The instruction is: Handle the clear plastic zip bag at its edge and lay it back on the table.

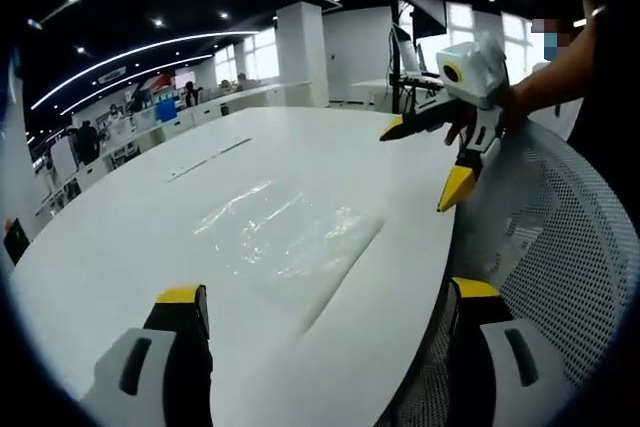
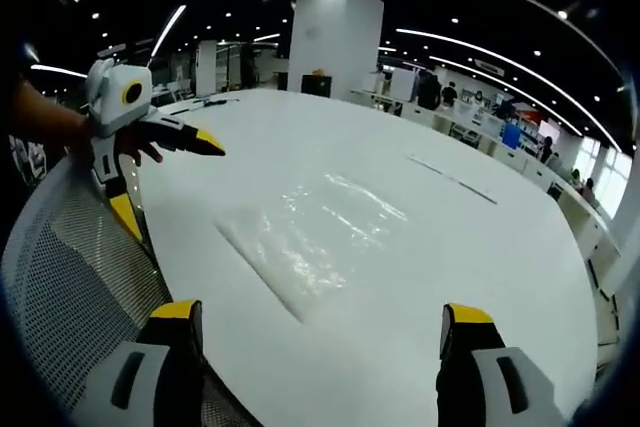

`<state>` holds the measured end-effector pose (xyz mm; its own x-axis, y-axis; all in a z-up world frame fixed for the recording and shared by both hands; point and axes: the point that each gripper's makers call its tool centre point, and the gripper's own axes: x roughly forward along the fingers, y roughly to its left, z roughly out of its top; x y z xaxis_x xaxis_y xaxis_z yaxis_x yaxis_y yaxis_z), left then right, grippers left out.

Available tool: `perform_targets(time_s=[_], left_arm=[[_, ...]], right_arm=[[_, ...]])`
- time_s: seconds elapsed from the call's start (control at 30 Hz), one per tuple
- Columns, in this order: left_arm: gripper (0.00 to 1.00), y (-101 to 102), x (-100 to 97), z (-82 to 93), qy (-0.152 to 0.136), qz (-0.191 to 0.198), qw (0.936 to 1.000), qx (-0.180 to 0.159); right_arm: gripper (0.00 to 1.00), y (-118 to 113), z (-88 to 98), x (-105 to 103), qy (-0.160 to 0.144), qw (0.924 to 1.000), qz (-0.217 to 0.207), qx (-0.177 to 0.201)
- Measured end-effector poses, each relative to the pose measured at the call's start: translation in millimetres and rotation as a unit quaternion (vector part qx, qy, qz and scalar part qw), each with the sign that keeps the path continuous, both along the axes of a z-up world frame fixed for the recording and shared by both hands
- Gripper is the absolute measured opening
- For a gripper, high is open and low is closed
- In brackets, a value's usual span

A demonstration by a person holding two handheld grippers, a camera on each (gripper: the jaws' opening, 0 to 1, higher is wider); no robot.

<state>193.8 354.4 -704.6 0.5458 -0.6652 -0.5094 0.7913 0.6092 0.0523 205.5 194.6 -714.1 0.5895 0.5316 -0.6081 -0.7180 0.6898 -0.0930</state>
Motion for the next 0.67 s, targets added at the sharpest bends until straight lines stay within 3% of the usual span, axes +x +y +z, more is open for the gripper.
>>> perform_targets(time_s=[0.2, 0.27, 0.67], left_arm=[[0.99, 2, 1.0, -2.1, -0.001, -0.001, 1.0000, 0.000], [0.98, 2, 0.9, -2.3, -0.002, -0.001, 1.0000, 0.003], [0.98, -1, -0.2, 0.4, -0.011, -0.007, 0.9999, 0.000]], right_arm=[[1.00, 0, -1.9, 0, 0.000, 1.0000, 0.003, -0.004], [1.00, -2, -11.3, 4, 0.000, 1.0000, 0.005, -0.003], [1.00, 0, -2.3, -1, 0.001, 1.0000, 0.005, -0.006]])
